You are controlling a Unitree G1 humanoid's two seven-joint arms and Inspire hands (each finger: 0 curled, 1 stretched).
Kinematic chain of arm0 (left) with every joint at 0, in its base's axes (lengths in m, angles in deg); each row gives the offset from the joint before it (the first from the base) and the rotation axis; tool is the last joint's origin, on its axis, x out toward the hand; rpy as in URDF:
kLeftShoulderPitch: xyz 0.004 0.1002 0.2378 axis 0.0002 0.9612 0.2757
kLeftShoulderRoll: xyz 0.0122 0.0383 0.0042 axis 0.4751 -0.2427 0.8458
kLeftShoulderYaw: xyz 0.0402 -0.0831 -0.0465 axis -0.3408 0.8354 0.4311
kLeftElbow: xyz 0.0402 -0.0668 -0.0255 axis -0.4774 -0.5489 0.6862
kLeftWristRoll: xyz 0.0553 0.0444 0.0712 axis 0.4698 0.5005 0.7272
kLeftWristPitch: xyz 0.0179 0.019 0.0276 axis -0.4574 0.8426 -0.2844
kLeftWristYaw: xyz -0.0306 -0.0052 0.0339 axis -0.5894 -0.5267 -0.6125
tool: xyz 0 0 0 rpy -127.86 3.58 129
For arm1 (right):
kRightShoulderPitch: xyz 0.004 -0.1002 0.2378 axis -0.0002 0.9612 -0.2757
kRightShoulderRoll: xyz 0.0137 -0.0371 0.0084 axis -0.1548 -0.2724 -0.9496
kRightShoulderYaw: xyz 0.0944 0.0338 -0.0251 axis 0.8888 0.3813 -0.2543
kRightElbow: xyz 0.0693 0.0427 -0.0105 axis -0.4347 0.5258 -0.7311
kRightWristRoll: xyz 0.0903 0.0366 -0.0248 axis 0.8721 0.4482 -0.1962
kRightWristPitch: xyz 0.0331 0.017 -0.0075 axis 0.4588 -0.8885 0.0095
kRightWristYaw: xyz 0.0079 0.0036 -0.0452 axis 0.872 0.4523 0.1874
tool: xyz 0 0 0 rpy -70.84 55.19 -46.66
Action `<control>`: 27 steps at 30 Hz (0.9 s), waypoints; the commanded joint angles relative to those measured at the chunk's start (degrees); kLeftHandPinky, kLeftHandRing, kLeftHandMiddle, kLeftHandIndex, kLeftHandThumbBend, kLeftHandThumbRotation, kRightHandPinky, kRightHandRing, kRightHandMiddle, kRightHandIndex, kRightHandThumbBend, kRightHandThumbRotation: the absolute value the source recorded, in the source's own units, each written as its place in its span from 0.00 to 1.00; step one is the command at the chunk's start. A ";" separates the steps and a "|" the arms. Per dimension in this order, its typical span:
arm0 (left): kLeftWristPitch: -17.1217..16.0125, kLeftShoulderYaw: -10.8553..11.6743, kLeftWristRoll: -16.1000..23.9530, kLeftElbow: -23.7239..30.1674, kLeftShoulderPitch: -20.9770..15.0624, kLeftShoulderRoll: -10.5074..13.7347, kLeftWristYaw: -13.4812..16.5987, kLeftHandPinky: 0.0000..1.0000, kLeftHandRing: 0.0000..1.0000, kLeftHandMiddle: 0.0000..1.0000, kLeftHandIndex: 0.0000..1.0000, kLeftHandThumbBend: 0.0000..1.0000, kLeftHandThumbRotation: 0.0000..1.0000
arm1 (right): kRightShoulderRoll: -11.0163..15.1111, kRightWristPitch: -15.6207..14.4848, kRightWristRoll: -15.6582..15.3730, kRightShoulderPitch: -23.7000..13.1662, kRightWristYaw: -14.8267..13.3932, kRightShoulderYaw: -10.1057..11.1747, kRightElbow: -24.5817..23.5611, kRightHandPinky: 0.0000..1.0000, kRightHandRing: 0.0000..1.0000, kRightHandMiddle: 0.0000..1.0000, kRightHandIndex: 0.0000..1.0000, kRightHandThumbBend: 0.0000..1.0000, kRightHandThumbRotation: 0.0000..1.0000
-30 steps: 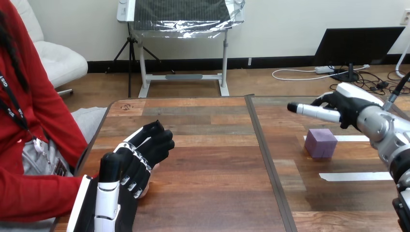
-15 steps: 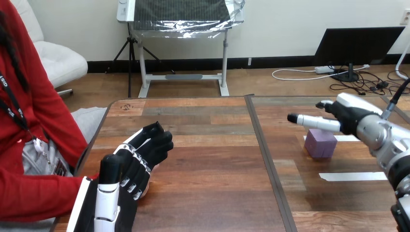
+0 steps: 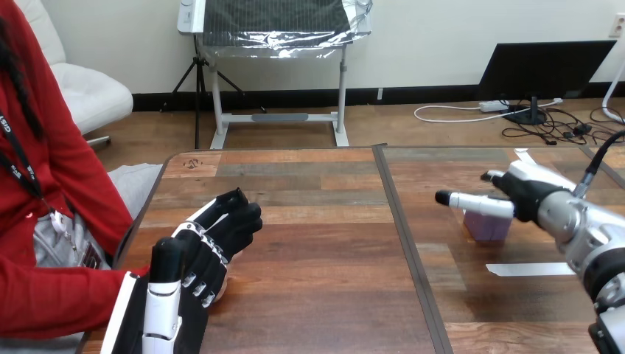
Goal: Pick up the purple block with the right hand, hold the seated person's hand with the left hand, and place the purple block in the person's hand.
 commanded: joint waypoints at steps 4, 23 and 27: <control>-0.81 -0.16 -0.65 1.33 -1.51 -1.49 -0.27 0.86 0.82 0.79 0.79 0.53 1.00 | -1.66 0.55 0.07 0.43 -1.09 -0.36 -0.67 0.85 0.91 0.93 0.95 0.91 1.00; 0.00 -0.08 -1.18 2.00 -1.49 -1.13 -0.33 0.86 0.81 0.79 0.79 0.54 1.00 | -2.35 1.68 -0.31 2.61 -0.37 -0.85 -0.45 0.80 0.86 0.88 0.90 0.87 1.00; 0.04 0.04 -1.29 1.98 -1.48 -1.07 -0.38 0.86 0.81 0.79 0.78 0.54 1.00 | -2.33 1.70 -0.38 2.81 -0.44 -0.86 -0.32 0.79 0.85 0.87 0.89 0.88 1.00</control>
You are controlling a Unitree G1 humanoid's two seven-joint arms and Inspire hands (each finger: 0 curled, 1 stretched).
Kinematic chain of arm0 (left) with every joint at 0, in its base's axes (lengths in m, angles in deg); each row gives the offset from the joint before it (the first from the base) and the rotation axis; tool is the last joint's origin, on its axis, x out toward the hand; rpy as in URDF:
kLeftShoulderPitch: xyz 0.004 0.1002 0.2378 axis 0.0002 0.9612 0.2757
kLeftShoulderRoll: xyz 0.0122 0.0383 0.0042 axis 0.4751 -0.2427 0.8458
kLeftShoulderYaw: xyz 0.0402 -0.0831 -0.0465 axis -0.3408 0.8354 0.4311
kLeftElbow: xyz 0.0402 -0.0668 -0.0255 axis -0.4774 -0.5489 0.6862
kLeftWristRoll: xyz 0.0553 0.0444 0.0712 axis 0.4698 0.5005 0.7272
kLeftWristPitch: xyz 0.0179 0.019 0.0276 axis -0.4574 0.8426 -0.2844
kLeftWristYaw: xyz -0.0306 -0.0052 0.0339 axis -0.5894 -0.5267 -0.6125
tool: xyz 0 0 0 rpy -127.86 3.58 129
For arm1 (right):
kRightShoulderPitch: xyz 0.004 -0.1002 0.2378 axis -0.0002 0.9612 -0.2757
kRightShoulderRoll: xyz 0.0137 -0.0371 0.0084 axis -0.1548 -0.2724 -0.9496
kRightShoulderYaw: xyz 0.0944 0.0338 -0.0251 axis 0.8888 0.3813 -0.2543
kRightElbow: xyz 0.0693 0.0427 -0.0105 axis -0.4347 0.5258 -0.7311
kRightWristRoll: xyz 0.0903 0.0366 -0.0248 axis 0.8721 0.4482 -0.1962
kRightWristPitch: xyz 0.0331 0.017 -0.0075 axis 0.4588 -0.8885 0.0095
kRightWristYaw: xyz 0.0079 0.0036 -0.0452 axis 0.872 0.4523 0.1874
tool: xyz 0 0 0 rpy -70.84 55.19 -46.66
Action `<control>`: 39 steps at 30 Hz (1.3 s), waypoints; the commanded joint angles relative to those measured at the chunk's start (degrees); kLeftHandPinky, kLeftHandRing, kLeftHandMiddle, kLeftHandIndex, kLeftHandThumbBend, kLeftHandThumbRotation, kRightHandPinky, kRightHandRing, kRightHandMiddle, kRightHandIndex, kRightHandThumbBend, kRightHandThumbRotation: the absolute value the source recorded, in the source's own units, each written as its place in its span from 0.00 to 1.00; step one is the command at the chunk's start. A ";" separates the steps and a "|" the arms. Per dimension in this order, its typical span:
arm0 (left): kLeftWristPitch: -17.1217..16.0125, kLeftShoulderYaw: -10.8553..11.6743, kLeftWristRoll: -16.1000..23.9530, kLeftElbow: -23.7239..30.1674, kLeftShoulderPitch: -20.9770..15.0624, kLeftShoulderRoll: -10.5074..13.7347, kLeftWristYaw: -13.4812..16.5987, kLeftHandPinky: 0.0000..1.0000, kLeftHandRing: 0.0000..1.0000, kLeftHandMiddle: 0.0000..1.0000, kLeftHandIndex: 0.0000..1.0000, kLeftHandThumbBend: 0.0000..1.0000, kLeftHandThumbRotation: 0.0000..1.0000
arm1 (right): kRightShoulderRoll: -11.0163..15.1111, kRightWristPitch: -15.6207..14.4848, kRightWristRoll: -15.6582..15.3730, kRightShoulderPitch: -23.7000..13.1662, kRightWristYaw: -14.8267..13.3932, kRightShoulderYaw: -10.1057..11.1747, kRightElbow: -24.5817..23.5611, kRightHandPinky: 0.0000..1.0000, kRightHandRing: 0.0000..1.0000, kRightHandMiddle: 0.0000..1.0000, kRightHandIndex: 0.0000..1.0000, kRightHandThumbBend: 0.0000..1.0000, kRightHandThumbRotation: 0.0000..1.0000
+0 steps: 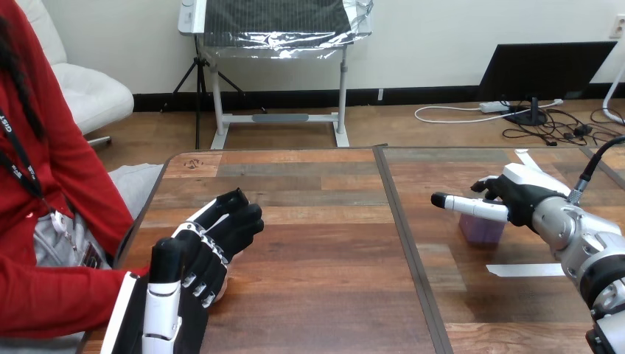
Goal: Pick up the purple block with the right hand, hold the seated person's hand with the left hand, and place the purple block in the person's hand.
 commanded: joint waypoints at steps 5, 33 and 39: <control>-0.28 0.04 -1.12 1.62 -1.79 -1.23 -0.36 0.86 0.81 0.79 0.78 0.54 1.00 | -1.86 0.34 -0.12 1.50 1.61 -0.82 0.06 0.78 0.84 0.86 0.88 0.86 1.00; -0.43 -0.24 -0.49 1.21 -2.05 -1.56 -0.25 0.87 0.81 0.79 0.77 0.54 1.00 | -1.11 0.98 -0.58 0.34 -0.93 -0.95 -0.19 0.69 0.76 0.79 0.78 0.85 1.00; -0.37 -0.22 -0.60 1.22 -2.00 -1.66 -0.16 0.87 0.81 0.79 0.77 0.53 1.00 | -0.97 1.50 -0.06 0.20 -2.05 -0.38 -0.26 0.66 0.72 0.75 0.75 0.86 1.00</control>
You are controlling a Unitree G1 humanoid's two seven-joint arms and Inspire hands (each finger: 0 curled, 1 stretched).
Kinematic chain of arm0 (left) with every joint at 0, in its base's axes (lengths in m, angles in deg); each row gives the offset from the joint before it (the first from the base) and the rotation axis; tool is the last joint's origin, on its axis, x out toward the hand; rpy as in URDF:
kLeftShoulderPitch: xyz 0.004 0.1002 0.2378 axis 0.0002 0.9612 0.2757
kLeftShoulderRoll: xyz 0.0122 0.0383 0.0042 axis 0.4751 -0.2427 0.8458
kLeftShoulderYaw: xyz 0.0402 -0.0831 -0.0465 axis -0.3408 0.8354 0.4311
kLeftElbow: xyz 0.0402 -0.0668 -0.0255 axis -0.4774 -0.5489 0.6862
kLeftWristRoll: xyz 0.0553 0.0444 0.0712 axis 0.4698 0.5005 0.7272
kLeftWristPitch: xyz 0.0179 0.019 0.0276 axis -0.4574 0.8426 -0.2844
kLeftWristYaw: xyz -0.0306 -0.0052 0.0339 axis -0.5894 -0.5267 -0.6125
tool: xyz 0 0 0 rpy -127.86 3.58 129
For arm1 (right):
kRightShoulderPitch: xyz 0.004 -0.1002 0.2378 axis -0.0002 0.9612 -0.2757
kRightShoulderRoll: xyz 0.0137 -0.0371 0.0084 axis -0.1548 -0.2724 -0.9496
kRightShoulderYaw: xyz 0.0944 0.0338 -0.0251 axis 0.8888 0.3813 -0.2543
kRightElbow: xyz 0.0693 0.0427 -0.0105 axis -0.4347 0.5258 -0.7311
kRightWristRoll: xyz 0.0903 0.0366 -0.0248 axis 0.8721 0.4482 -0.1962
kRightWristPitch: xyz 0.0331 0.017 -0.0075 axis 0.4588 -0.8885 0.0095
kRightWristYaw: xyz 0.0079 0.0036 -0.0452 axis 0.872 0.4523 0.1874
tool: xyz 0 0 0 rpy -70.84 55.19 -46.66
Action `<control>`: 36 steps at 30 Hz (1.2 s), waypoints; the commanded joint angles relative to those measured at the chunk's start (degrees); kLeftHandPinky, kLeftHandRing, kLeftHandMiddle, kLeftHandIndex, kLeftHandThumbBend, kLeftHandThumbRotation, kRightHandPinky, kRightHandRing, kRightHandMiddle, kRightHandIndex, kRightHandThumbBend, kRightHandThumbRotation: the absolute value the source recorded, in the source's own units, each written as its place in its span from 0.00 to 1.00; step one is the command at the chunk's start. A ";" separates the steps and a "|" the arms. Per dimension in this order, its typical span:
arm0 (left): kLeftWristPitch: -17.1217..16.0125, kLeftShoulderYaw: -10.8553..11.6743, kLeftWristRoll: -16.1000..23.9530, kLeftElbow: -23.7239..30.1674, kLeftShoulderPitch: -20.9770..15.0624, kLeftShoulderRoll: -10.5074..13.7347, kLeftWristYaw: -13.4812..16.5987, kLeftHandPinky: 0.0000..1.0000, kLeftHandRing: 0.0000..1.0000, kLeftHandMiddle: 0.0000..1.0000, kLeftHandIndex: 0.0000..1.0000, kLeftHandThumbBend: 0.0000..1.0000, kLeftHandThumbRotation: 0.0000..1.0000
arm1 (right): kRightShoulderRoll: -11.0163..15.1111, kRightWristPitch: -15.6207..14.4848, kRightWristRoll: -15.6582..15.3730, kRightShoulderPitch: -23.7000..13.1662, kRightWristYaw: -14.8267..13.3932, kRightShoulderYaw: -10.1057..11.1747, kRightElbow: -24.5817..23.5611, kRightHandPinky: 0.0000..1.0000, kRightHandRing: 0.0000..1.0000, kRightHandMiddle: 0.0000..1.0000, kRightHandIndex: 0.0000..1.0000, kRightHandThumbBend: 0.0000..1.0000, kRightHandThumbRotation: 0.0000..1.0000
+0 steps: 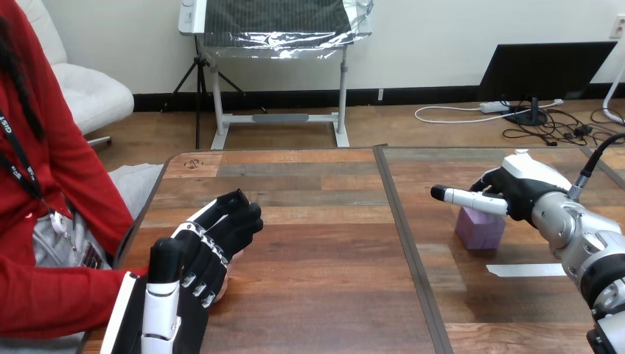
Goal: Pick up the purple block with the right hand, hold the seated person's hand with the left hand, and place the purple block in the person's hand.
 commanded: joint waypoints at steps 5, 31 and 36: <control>-0.51 -0.11 -0.24 1.13 -2.08 -1.64 0.01 0.86 0.81 0.78 0.77 0.53 1.00 | -0.83 1.55 -0.19 0.23 -1.57 -0.54 0.20 0.62 0.68 0.72 0.73 0.85 1.00; -0.49 0.25 -0.42 0.61 -2.91 -1.46 -0.33 0.85 0.81 0.78 0.77 0.53 1.00 | -0.11 1.84 2.72 -2.67 -3.05 2.30 -0.36 0.57 0.64 0.67 0.64 0.81 1.00; -0.24 0.22 -0.32 0.73 -2.89 -1.33 -0.34 0.85 0.81 0.78 0.77 0.54 1.00 | 0.00 2.95 4.41 -2.86 -3.72 3.72 -0.64 0.51 0.58 0.62 0.61 0.80 0.96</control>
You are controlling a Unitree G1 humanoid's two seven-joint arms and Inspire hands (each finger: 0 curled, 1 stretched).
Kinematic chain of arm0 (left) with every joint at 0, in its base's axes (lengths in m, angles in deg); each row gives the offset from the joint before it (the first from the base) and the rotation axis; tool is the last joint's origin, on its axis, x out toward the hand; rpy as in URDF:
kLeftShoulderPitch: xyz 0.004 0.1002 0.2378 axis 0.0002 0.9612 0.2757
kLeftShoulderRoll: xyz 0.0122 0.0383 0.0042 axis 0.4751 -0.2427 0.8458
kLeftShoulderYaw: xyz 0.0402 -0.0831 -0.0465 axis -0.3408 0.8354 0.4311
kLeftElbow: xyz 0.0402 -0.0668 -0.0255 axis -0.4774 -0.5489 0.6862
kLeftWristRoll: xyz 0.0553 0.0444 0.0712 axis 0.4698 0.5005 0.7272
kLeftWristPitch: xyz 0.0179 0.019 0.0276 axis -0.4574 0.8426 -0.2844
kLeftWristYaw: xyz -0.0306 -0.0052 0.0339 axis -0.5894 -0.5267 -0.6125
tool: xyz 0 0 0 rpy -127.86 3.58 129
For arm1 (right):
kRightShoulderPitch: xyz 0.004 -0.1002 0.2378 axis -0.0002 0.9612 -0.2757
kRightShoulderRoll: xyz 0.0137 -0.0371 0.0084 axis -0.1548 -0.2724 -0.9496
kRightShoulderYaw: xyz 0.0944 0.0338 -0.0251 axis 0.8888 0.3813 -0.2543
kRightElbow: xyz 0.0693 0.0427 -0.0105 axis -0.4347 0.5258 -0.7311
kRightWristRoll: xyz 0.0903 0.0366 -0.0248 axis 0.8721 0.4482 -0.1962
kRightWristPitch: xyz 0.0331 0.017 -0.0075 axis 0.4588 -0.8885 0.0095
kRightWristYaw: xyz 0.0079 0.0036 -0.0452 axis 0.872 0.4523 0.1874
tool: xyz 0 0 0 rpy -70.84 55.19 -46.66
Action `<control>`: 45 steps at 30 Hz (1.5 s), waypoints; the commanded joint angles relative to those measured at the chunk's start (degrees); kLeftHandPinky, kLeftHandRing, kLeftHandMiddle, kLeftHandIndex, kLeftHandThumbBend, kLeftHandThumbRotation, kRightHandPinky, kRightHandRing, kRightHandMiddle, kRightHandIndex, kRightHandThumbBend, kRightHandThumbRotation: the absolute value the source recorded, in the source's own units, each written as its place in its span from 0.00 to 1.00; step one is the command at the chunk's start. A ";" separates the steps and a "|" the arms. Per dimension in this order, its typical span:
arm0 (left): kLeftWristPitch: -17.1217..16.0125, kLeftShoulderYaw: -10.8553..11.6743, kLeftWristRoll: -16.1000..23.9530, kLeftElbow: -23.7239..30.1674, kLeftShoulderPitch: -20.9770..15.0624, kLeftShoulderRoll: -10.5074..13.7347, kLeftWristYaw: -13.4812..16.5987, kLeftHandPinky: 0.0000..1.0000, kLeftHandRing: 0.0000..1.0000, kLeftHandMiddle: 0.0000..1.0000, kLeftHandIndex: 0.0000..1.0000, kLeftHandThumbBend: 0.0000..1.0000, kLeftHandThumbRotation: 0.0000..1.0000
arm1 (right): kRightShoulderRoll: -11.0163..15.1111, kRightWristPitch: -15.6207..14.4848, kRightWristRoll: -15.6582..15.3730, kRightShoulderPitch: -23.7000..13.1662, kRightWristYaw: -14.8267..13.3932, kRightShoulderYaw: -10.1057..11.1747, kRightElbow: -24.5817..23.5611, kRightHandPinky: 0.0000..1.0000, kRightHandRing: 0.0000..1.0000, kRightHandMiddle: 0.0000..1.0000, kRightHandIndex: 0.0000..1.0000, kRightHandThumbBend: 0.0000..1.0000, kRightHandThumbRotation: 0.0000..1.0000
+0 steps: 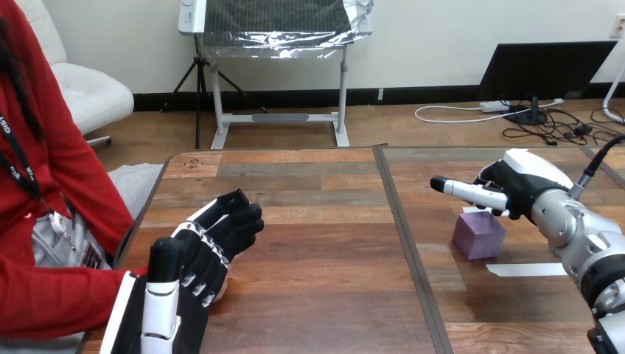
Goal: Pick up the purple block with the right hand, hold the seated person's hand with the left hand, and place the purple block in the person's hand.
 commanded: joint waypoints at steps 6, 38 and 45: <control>0.00 -0.01 -0.29 0.80 -2.78 -1.41 -0.13 0.85 0.81 0.78 0.77 0.54 1.00 | 0.31 2.66 3.06 -2.88 -2.39 3.13 -0.82 0.40 0.46 0.51 0.54 0.82 0.95; -0.73 -0.24 -0.23 -0.07 -2.68 -1.62 -0.55 0.86 0.81 0.78 0.77 0.55 1.00 | 0.91 3.20 2.65 -3.64 -1.66 3.06 -0.72 0.44 0.57 0.63 0.69 0.93 1.00; -0.48 -0.26 -0.50 0.16 -2.48 -1.62 -0.50 0.86 0.81 0.78 0.77 0.55 1.00 | 0.65 0.18 2.69 -3.87 2.41 2.96 -0.44 0.59 0.72 0.76 0.78 0.93 0.98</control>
